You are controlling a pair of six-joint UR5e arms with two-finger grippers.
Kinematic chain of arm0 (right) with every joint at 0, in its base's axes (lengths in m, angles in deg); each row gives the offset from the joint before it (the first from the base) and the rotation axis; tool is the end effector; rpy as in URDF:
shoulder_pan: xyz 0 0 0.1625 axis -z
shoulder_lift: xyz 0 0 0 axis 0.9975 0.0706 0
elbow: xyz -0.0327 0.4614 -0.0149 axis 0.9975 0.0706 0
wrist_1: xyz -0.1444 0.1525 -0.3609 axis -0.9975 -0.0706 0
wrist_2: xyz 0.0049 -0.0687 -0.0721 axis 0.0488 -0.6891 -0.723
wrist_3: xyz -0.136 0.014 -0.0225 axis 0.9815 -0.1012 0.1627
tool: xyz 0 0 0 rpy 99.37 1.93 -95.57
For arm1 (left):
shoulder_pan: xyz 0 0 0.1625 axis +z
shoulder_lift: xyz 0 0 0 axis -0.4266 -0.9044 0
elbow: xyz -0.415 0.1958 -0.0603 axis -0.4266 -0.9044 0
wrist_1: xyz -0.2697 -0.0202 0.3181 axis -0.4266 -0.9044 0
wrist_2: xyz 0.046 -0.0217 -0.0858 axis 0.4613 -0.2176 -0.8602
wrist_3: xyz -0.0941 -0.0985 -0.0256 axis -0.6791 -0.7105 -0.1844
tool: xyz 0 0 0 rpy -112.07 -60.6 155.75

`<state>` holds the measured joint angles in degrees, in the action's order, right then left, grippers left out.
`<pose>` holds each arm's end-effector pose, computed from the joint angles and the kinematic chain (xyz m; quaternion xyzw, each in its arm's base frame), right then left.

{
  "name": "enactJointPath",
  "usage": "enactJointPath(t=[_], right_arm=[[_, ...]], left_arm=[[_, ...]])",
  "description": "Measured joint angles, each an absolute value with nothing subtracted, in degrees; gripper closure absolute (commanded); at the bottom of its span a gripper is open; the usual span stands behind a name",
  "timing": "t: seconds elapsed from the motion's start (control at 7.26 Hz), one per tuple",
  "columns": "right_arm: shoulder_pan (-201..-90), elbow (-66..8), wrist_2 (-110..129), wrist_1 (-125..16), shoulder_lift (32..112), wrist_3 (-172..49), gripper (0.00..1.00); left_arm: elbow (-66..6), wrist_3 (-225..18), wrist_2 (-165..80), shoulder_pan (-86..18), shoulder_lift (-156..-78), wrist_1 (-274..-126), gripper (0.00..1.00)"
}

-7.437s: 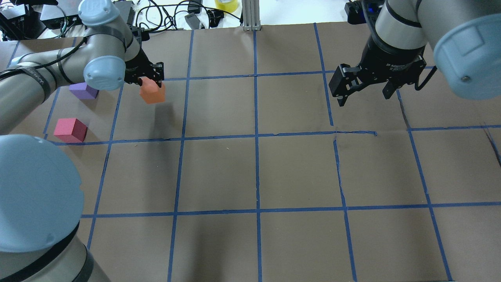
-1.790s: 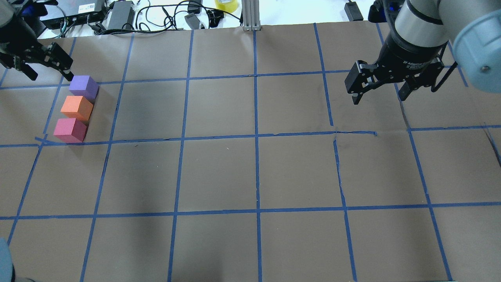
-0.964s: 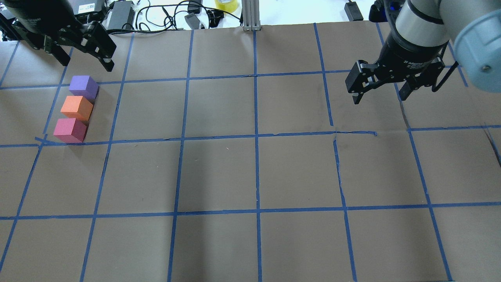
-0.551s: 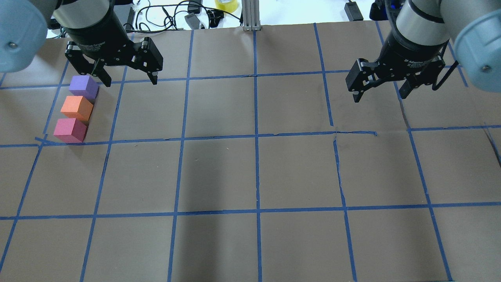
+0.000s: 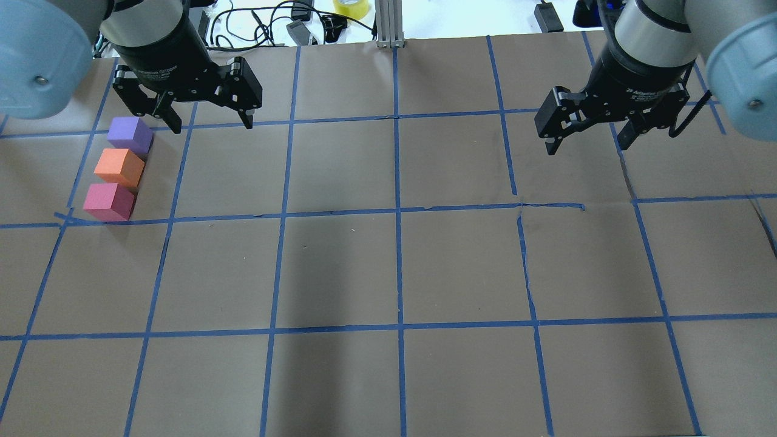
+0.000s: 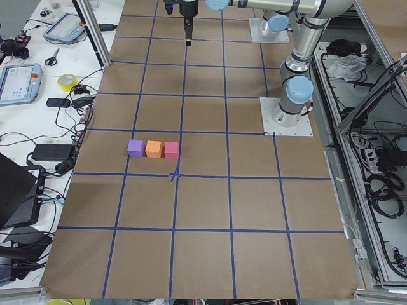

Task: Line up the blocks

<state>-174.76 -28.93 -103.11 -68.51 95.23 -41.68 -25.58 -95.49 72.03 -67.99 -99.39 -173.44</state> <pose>0.1246 -0.4734 0.4915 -0.0172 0.9998 -0.0099 0.0041 -0.1545 -0.5081 0.5012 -0.0320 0.9989 -0.0220 0.0264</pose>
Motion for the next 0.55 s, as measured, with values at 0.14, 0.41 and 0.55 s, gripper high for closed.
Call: enactJointPath(t=[0.14, 0.41, 0.55], right_arm=[[-174.61, -28.89, -103.39, -68.64, 95.10, -41.64, 0.00], [-174.64, -28.84, -103.31, -69.97, 95.02, -41.64, 0.00], [-174.66, -28.85, -103.43, -70.39, 95.03, -41.63, 0.00]], left_arm=[[-26.14, -95.58, 71.87, -67.88, -99.16, -173.29, 0.00], [-26.41, -95.87, 71.78, -67.83, -99.02, -172.23, 0.00], [-26.44, -95.81, 71.74, -67.83, -98.94, -171.90, 0.00]])
